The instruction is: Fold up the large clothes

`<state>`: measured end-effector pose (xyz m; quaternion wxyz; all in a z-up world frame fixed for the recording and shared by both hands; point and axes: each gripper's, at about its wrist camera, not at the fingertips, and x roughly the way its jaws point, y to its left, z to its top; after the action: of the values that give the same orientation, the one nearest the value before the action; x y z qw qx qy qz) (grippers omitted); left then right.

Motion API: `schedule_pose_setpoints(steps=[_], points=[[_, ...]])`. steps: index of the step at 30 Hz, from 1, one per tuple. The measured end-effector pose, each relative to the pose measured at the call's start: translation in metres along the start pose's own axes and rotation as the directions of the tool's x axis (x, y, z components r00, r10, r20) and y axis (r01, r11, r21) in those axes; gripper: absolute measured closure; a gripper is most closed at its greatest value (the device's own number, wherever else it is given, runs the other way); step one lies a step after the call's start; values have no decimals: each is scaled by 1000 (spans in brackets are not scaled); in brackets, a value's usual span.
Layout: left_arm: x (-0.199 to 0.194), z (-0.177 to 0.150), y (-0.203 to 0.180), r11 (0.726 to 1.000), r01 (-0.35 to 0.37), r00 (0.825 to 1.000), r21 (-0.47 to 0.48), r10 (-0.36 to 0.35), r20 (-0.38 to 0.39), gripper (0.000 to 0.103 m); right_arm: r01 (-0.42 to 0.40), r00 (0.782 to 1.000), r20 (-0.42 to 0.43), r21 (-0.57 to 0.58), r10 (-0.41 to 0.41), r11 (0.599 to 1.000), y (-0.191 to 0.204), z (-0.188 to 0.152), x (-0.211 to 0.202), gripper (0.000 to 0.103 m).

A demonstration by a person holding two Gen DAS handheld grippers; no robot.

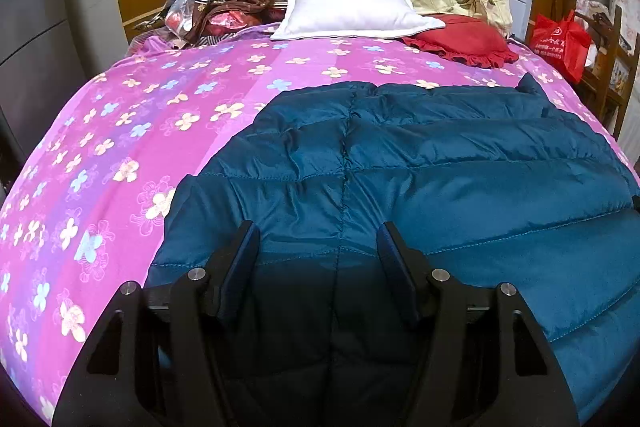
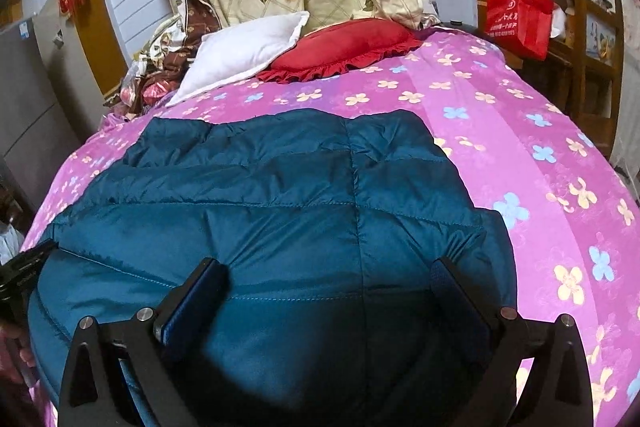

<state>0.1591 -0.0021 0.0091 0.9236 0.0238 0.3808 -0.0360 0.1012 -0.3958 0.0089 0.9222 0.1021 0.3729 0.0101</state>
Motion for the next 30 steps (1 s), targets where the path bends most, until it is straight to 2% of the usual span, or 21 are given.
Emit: schedule_pose_setpoints(steps=[7, 13, 16, 18, 19, 21, 24, 27, 30], points=[[1, 0, 2, 1000, 4, 1000, -2, -4, -1, 39, 11, 1000, 8, -14, -11, 1000, 4, -1, -1, 0], [3, 2, 7, 999, 18, 1000, -38, -18, -6, 31, 18, 1000, -14, -33, -18, 999, 5, 1, 1, 0], [4, 3, 8, 998, 35, 999, -53, -35, -7, 25, 81, 995, -50, -12, -82, 997, 11, 9, -4, 0], [4, 4, 8, 996, 50, 999, -68, -51, -8, 24, 117, 993, 13, 26, -118, 993, 22, 20, -19, 0], [4, 4, 9, 996, 54, 998, -74, -54, -8, 24, 85, 993, 80, 60, -89, 995, 32, 30, -30, 0], [3, 3, 8, 996, 47, 999, -69, -48, -7, 23, 16, 994, 106, 82, -24, 996, 52, 46, -31, 0], [2, 2, 2, 999, 24, 1000, -38, -24, -10, 23, -57, 998, -18, 73, 58, 996, 90, 72, 6, 0], [3, 2, 4, 998, 36, 999, -45, -37, -19, 23, -33, 988, -150, 44, 40, 998, 119, 92, 60, 0], [3, 3, 6, 997, 45, 999, -62, -47, -25, 23, 39, 966, -257, 12, -35, 999, 125, 101, 111, 0]])
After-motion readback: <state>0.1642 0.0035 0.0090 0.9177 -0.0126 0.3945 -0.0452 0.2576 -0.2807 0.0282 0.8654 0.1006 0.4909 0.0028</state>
